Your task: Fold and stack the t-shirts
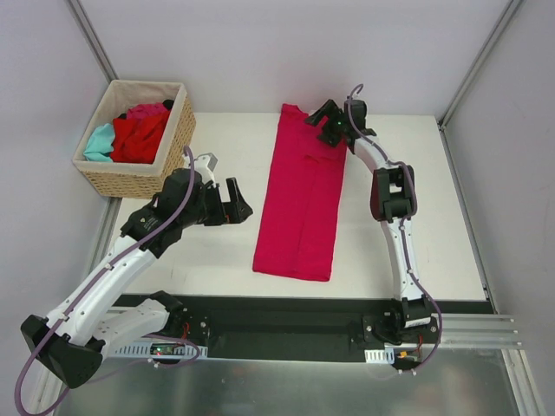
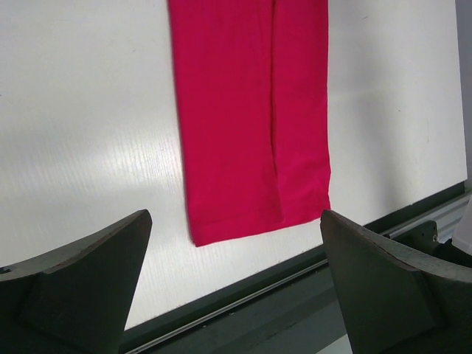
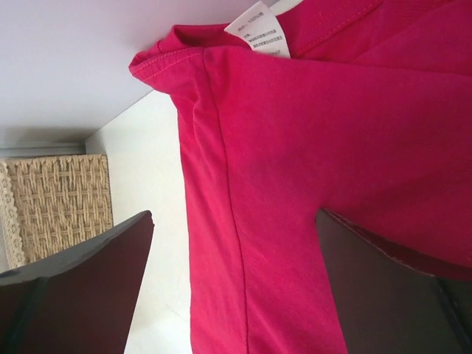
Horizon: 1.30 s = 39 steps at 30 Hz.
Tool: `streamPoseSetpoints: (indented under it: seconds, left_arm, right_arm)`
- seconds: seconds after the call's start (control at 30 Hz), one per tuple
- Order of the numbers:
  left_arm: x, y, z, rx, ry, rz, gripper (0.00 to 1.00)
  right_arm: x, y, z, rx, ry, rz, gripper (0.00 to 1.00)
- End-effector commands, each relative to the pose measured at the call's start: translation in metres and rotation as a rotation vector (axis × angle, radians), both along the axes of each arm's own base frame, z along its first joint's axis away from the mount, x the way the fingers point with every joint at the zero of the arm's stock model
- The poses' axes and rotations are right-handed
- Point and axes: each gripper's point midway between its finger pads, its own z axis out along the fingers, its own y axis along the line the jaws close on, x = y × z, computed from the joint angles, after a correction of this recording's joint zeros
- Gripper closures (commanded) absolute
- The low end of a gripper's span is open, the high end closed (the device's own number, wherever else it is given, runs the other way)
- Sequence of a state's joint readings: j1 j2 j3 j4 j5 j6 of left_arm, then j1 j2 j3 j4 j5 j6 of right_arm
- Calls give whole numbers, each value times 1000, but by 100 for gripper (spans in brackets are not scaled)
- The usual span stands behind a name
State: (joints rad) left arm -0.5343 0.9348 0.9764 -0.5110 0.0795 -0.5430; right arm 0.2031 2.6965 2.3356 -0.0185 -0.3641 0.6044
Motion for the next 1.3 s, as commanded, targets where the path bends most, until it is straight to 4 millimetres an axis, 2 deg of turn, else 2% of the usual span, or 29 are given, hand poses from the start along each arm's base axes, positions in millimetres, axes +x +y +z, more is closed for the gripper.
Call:
streamPoseSetpoints:
  seconds: [0.0,0.03,0.07,0.1,0.13,0.17,0.2,0.23,0.27,0.3,0.33,0.4,0.43,0.5,0.53,0.57,0.6,0.63,0.67,0.7,0.77,0.8,0.9,0.93,0.97,1.0,1.03,1.07,1.27]
  left_arm:
    - [0,-6,-1,-54,20,-6,1]
    - [0,-8,-2,-59,21,-6,1]
    - [3,-10,-3,-62,20,-9,1]
    - [3,-12,-4,-68,22,-16,1]
    - [7,-14,-7,-67,28,-16,1]
    - [12,-17,-8,-78,18,-13,1]
    - [15,-20,-8,-87,17,-14,1]
    - [19,-24,-14,-83,35,-15,1]
    - [22,-26,-16,-88,37,-11,1]
    - [27,-28,-16,-97,24,-4,1]
    - [32,-30,-19,-95,24,3,1]
    - [38,-32,-20,-97,9,8,1]
    - [40,-33,-25,-88,14,7,1]
    - [43,-36,-28,-86,14,-1,1]
    - [45,-39,-33,-85,24,-6,1]
    - [43,-42,-39,-94,47,-19,1]
    - [42,-45,-45,-99,63,-24,1]
    - [44,-51,-47,-122,66,-34,1]
    - [39,-52,-57,-121,87,-46,1]
    - [38,-54,-61,-124,94,-50,1]
    - [32,-59,-67,-147,112,-77,1]
    - [28,-63,-68,-160,117,-100,1]
    - [14,-75,-73,-196,126,-170,1]
    - [10,-75,-74,-204,130,-173,1]
    - [3,-73,-86,-195,154,-172,1]
    - [3,-73,-84,-212,135,-175,1]
    - [0,-72,-82,-224,127,-170,1]
    - [-4,-69,-89,-221,134,-169,1]
    - [-10,-67,-86,-237,117,-173,1]
  right_arm:
    - [-19,39,19,56,25,81,4]
    - [-26,38,13,33,37,94,4]
    - [-30,35,23,19,23,96,4]
    - [-34,27,62,6,-36,95,4]
    - [-46,17,61,-44,-36,97,4]
    - [-54,10,74,-68,-57,96,4]
    - [-66,3,142,-73,-171,91,4]
    - [-83,-7,136,-131,-172,98,4]
    - [-94,-11,154,-153,-209,99,4]
    - [-109,-15,182,-164,-262,101,4]
    - [-133,-21,231,-173,-351,96,4]
    - [-168,-29,240,-213,-358,115,4]
    - [-194,-34,272,-204,-408,114,4]
    - [-226,-34,248,-207,-291,153,4]
    - [-247,-34,256,-194,-285,170,4]
    - [-264,-28,243,-187,-241,198,4]
    - [-282,-24,211,-177,-169,217,4]
    - [-296,-21,196,-166,-143,232,4]
    - [-315,-13,198,-157,-173,256,4]
    - [-333,-14,165,-185,-111,279,4]
    - [-356,-13,153,-218,-103,299,4]
    - [-369,-18,129,-244,-58,310,4]
    - [-392,-21,117,-244,-51,330,4]
    - [-403,-22,103,-247,-19,348,4]
    - [-410,-18,98,-247,-11,368,4]
    - [-416,-18,97,-248,-13,374,4]
    - [-425,-18,83,-251,20,385,4]
    - [-431,-14,81,-249,22,404,4]
    - [-457,-1,60,-231,78,463,4]
